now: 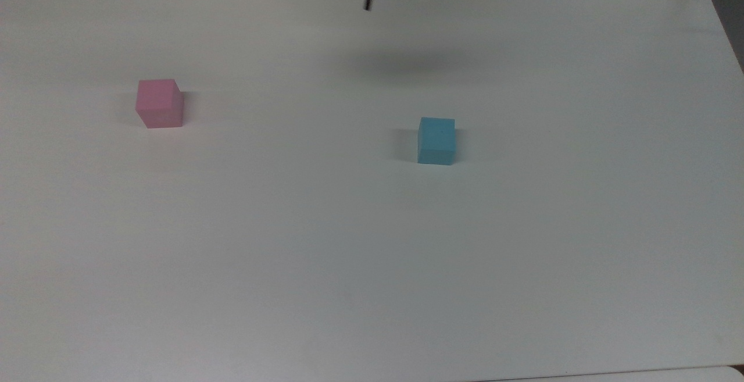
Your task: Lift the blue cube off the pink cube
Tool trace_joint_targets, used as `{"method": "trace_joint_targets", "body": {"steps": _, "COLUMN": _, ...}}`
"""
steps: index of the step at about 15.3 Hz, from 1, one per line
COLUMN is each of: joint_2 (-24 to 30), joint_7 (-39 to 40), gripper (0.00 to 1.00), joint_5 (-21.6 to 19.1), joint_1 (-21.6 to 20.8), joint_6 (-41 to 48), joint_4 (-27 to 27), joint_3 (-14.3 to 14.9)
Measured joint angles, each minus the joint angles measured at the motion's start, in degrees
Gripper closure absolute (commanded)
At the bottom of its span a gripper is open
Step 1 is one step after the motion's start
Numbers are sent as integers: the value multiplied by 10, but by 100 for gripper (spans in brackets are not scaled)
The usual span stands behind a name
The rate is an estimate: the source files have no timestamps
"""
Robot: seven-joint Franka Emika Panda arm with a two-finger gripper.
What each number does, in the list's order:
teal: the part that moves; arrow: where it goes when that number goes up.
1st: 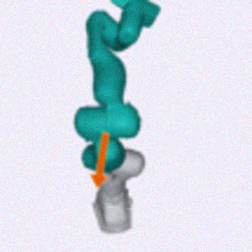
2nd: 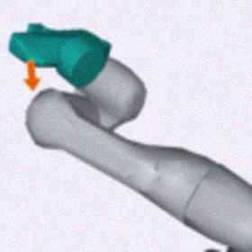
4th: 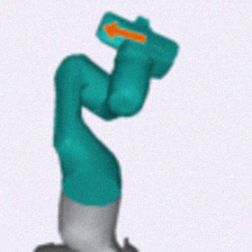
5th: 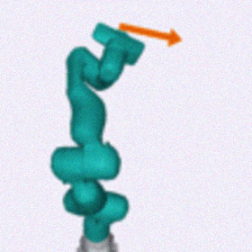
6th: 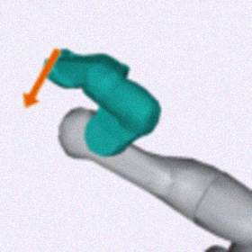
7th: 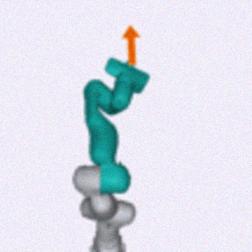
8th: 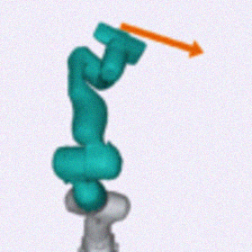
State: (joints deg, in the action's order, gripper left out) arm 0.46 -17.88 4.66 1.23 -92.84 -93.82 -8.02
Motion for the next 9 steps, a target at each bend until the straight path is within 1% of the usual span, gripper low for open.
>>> {"method": "trace_joint_targets", "body": {"steps": 3, "joint_2": 25, "joint_7": 104, "gripper": 0, "joint_5": -9, "joint_1": 6, "joint_6": 5, "joint_4": -1, "joint_3": 75}}
{"method": "trace_joint_targets", "body": {"steps": 6, "joint_2": 34, "joint_7": 191, "gripper": 0, "joint_5": -9, "joint_1": 7, "joint_6": 5, "joint_4": 3, "joint_3": 122}}
{"method": "trace_joint_targets", "body": {"steps": 9, "joint_2": 36, "joint_7": 239, "gripper": 0, "joint_5": -10, "joint_1": 8, "joint_6": 5, "joint_4": 3, "joint_3": 151}}
